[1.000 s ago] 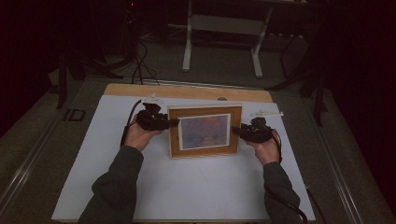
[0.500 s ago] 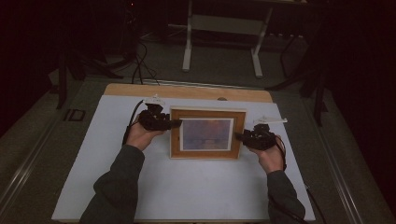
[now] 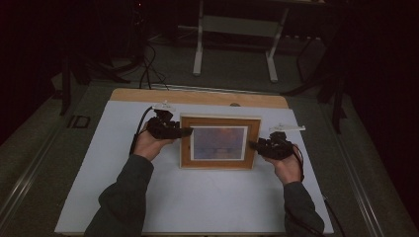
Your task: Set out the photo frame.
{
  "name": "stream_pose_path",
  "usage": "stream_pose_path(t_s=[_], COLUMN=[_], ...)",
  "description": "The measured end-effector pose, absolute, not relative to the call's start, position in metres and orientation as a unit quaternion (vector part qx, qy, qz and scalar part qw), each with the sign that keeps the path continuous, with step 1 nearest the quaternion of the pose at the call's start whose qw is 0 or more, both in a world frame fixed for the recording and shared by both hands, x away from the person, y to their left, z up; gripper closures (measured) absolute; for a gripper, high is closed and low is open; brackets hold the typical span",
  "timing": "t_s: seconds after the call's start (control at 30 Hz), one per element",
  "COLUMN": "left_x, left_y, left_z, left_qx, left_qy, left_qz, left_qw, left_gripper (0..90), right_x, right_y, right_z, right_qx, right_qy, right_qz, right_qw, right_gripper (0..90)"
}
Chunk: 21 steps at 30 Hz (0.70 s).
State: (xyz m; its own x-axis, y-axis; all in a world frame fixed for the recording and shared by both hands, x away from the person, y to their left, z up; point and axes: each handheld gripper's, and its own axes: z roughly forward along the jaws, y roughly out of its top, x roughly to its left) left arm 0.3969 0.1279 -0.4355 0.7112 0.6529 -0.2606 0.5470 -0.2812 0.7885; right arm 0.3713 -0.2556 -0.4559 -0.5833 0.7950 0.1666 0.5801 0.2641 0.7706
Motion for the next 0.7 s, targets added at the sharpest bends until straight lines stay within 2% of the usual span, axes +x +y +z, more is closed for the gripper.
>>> stream_pose_path(t_s=[0.27, 0.5, 0.7], left_x=[0.397, 0.397, 0.393], left_y=[0.128, 0.129, 0.136], left_z=[-0.436, -0.437, -0.434], left_qx=[0.797, 0.794, 0.790], left_qy=[0.379, 0.386, 0.388], left_qz=[0.050, 0.052, 0.057], left_qw=[0.467, 0.466, 0.472], left_gripper=[58.8, 47.5, 45.8], right_x=[0.372, 0.369, 0.366], right_y=[-0.256, -0.261, -0.271], right_z=[-0.456, -0.455, -0.454], right_qx=[0.438, 0.436, 0.441], right_qy=[0.785, 0.785, 0.780], right_qz=[0.419, 0.423, 0.427], right_qw=[0.125, 0.124, 0.120], right_gripper=[61.6, 55.1, 53.7])
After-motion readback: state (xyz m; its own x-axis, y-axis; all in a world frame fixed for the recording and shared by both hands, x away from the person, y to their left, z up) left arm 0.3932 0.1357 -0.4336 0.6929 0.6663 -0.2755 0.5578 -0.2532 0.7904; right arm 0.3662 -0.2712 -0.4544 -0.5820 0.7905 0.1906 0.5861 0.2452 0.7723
